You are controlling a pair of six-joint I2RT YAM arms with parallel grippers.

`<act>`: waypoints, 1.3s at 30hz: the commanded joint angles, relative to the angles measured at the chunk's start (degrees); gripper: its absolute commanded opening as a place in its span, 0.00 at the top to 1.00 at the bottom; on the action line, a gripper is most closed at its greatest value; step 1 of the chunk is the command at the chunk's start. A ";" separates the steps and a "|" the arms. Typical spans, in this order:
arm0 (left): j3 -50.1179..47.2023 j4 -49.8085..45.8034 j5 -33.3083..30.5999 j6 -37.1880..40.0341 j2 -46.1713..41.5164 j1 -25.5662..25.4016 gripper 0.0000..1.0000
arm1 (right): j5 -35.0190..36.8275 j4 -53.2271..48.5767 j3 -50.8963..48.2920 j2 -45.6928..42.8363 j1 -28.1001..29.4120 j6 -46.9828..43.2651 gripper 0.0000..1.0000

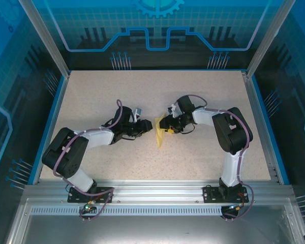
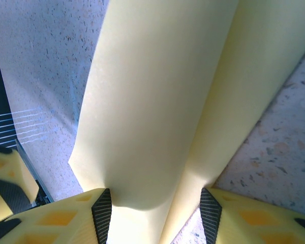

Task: Fold a paper plane with a square sheet of paper (fold left side to right side)
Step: Fold the wing for the fifth time at the center of the table.

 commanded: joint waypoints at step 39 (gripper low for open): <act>15.04 -4.22 3.58 7.05 19.88 0.60 0.95 | 2.68 -4.38 0.58 2.98 1.74 -2.25 0.47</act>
